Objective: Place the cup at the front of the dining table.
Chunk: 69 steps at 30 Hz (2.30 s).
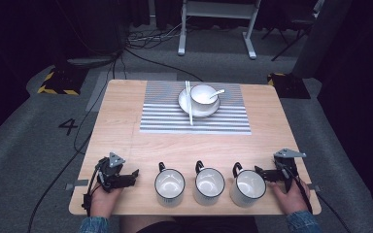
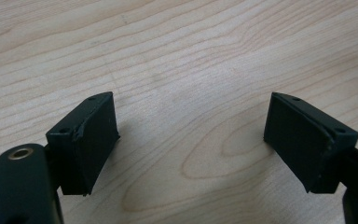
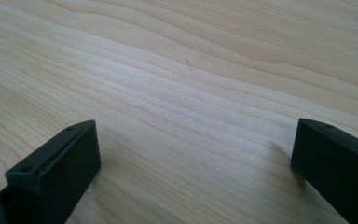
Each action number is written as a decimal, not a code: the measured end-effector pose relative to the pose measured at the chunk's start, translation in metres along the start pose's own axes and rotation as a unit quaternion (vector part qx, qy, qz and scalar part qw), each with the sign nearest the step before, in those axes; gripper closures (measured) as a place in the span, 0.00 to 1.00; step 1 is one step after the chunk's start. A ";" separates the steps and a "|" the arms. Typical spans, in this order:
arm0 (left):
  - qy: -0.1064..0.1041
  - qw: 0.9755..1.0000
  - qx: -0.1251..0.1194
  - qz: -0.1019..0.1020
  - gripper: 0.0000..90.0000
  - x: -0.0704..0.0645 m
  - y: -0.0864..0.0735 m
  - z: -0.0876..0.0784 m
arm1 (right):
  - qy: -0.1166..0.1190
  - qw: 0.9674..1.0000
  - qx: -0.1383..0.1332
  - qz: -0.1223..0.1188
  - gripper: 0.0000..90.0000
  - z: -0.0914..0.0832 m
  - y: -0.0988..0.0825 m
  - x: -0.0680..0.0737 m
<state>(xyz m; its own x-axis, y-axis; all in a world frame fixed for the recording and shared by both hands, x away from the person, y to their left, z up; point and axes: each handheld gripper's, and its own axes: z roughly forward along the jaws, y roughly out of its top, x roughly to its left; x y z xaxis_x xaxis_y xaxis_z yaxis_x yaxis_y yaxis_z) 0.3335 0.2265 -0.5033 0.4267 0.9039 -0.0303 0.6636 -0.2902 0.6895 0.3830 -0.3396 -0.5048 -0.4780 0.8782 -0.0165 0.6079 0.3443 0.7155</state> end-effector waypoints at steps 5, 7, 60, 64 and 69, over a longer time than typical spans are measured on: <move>0.001 1.000 0.004 -0.002 0.18 -0.001 0.001 0.001 | 0.000 1.000 0.000 0.000 0.02 0.000 0.000 0.000; 0.001 1.000 0.004 -0.003 0.17 -0.001 0.002 0.001 | 0.000 1.000 0.000 0.000 0.02 0.000 0.000 0.000; -0.048 0.993 -0.106 0.007 0.17 -0.039 0.015 -0.059 | 0.000 1.000 -0.002 -0.001 0.02 0.000 -0.001 0.000; -0.064 0.992 -0.111 0.014 0.17 -0.049 0.017 -0.060 | 0.000 1.000 -0.002 -0.001 0.02 0.000 -0.001 0.000; -0.102 0.987 -0.121 0.011 0.17 -0.058 0.019 -0.066 | 0.000 1.000 -0.002 -0.001 0.02 0.000 -0.001 0.000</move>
<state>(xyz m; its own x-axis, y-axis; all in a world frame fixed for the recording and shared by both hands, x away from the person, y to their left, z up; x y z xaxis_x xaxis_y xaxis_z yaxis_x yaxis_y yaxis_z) 0.2808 0.1893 -0.4408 0.5701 0.8094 -0.1408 0.4964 -0.2028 0.8441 0.3823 -0.3402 -0.5052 -0.4800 0.8771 -0.0184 0.6039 0.3455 0.7183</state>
